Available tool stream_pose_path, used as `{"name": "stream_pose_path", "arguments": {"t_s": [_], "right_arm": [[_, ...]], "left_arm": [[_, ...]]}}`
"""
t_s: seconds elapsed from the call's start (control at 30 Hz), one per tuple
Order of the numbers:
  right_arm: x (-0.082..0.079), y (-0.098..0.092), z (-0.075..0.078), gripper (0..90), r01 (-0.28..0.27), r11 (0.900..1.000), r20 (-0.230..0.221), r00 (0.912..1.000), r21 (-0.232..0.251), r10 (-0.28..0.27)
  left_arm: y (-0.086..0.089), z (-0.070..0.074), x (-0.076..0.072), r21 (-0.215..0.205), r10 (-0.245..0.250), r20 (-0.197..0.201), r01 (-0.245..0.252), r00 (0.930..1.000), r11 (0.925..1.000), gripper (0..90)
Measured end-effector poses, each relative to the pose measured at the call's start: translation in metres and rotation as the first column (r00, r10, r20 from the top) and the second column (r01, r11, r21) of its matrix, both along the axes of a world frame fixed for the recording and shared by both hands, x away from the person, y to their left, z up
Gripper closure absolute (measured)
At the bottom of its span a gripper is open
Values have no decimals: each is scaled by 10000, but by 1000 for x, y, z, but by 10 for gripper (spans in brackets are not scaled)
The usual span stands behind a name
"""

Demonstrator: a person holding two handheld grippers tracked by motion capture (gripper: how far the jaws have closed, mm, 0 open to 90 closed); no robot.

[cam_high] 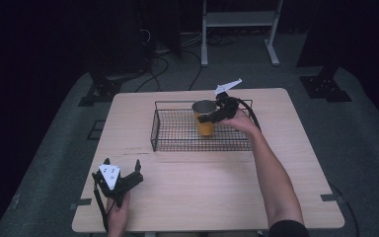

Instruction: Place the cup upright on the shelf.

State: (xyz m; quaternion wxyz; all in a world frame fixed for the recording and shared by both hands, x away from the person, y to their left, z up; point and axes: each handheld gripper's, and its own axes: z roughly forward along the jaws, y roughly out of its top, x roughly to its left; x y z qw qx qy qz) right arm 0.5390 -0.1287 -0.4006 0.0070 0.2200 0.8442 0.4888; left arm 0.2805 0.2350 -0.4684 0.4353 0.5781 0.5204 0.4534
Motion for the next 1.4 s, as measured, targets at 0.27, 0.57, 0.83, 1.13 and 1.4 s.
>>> {"name": "stream_pose_path", "arguments": {"t_s": [0.27, 0.57, 0.83, 1.13, 1.4], "right_arm": [[0, 7, -9, 112, -67, 9987, 160, 9998, -510, 75], [3, 5, -12, 102, 119, 9992, 210, 9997, -384, -112], [1, 4, -12, 98, 110, 9988, 188, 9998, -482, -101], [-3, 5, -9, 54, 96, 9975, 279, 9996, -697, -76], [-6, 4, -5, 22, 87, 9974, 237, 9997, -717, -70]], "left_arm": [[0, 0, 0, 7, -24, -1, 24, 10000, 10000, 0], [0, 0, 0, -19, -23, 5, 23, 10000, 10000, 0], [0, 0, 0, -17, -21, 4, 21, 10000, 10000, 0], [0, 0, 0, -29, -26, -1, 26, 10000, 10000, 0], [0, 0, 0, -19, -14, -6, 14, 10000, 10000, 0]]}}
